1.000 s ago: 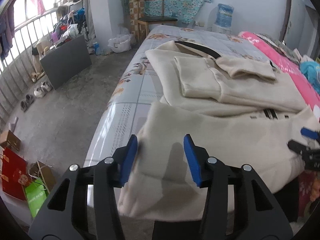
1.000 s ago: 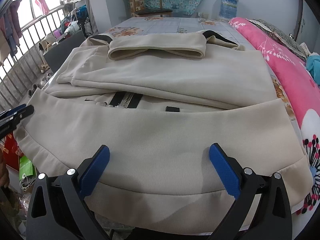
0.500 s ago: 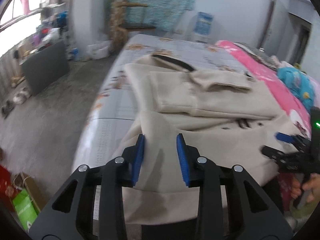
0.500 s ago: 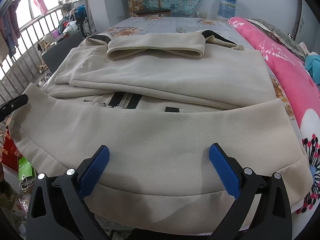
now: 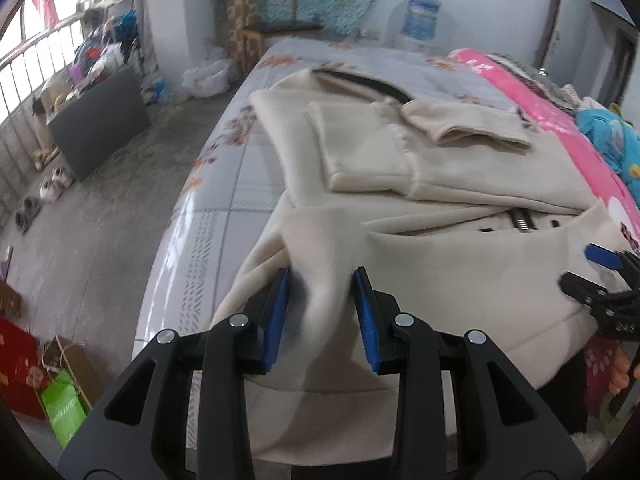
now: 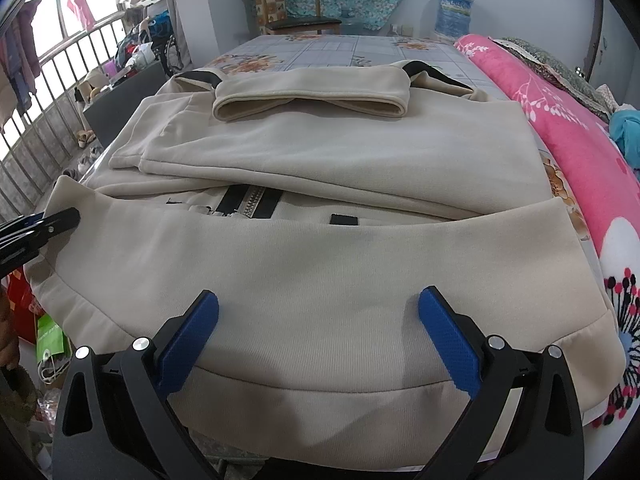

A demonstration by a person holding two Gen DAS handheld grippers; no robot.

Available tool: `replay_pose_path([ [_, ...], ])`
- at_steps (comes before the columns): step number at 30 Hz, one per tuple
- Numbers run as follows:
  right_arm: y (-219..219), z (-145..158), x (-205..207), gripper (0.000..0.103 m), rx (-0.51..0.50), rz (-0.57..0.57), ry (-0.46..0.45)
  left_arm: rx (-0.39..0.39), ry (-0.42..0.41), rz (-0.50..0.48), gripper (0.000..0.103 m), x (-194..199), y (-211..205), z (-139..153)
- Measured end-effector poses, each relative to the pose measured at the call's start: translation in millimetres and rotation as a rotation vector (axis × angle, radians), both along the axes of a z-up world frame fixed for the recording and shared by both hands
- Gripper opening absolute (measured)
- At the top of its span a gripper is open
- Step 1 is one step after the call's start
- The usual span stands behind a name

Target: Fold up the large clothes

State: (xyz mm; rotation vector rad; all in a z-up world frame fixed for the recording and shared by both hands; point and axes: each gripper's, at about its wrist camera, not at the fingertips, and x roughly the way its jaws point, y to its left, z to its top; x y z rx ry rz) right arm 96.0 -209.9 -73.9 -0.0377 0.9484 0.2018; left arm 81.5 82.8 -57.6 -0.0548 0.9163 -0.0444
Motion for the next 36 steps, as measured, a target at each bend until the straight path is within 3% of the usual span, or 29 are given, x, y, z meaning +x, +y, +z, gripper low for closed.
replay_pose_path([
  [5,0,0,0,0.097,0.0,0.0,0.001,-0.038,0.017,0.025,0.035,2,6,-3],
  [20,-9,3,-9,0.097,0.047,0.037,-0.036,0.271,-0.014,0.077,0.026,-1,-38,-2],
  [22,-21,11,-12,0.097,0.054,0.022,-0.033,0.303,-0.018,0.073,0.026,-2,-42,-2],
  [26,-62,42,-27,0.097,0.018,-0.021,-0.138,0.315,-0.021,0.07,0.026,-2,-42,-2],
  [29,-97,54,-25,0.096,-0.02,-0.074,-0.158,0.316,-0.021,0.07,0.026,-2,-41,-1],
  [36,-153,36,19,0.068,0.092,-0.132,-0.022,0.314,-0.02,0.07,0.026,-2,-41,-2],
])
